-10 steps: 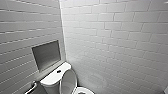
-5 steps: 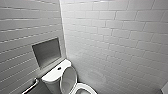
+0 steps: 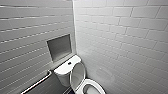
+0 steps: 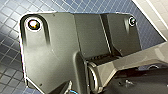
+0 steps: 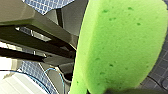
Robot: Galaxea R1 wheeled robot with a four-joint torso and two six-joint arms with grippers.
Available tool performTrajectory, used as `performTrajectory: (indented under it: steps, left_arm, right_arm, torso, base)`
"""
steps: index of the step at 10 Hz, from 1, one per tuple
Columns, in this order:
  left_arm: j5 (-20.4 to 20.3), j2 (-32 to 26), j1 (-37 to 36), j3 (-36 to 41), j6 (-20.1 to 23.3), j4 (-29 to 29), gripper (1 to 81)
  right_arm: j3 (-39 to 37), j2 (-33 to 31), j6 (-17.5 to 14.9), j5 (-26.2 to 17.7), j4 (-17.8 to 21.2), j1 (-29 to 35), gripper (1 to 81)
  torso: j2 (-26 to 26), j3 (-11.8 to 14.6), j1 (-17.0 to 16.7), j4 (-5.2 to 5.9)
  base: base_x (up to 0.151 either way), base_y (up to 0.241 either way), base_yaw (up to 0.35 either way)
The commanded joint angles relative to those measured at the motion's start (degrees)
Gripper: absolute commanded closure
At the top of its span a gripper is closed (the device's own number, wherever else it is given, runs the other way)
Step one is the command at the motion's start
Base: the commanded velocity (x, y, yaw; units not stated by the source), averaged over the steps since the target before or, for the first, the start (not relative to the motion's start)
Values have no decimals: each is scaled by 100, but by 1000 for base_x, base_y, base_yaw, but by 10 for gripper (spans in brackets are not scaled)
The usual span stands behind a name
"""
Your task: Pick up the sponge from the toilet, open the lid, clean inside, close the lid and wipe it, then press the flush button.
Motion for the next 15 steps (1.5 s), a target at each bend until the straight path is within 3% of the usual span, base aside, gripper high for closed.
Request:
performTrajectory:
  steps: [1,2,3,4,5,7,8,9,13,14,15]
  left_arm:
    - [188,118,-171,-155,41,72,10]
    - [188,170,-154,-346,32,64,10]
    - [214,268,-119,-569,15,-15,10]
    - [214,477,-40,-1031,-46,-33,10]
    - [240,602,92,-1272,-56,-77,10]
    - [801,943,215,-1614,32,-278,10]
    - [891,997,215,-1694,120,-358,10]
    - [1102,1059,207,-1729,674,-701,10]
    - [979,1042,-83,-1738,4771,-4078,10]
    - [970,998,-153,-1729,5653,-4951,10]
    - [970,1015,-206,-1738,6242,-5539,10]
  right_arm:
    - [47,8,-5,-330,-16,90,811]
    - [30,8,12,-330,1,99,811]
    - [3,8,22,-339,10,125,811]
    - [-67,17,30,-356,10,134,811]
    - [-120,43,22,-462,10,177,811]
    - [-444,200,-14,-742,10,257,811]
    - [-568,280,-14,-770,-7,283,811]
    - [-709,386,-14,-770,-16,292,811]
    - [-823,412,-5,-847,-7,300,811]
    - [-832,412,-14,-1013,-15,335,811]
    - [-858,412,-22,-1121,-33,362,811]
  torso:
    - [-13,0,6,550]
    - [114,0,-74,122]
    - [171,0,-112,260]
    - [219,0,-144,297]
    - [212,0,-144,299]
    - [214,0,-144,299]
    - [214,0,-144,299]
    - [214,0,-147,299]
    - [217,0,-147,299]
    - [217,0,-147,299]
    - [217,0,-147,299]
  base:
    - [0,0,0]
    - [0,0,0]
    - [0,0,0]
    - [0,0,0]
    - [0,0,0]
    - [0,0,0]
    - [0,0,0]
    - [0,0,0]
    - [0,0,0]
    - [0,0,0]
    - [0,0,0]
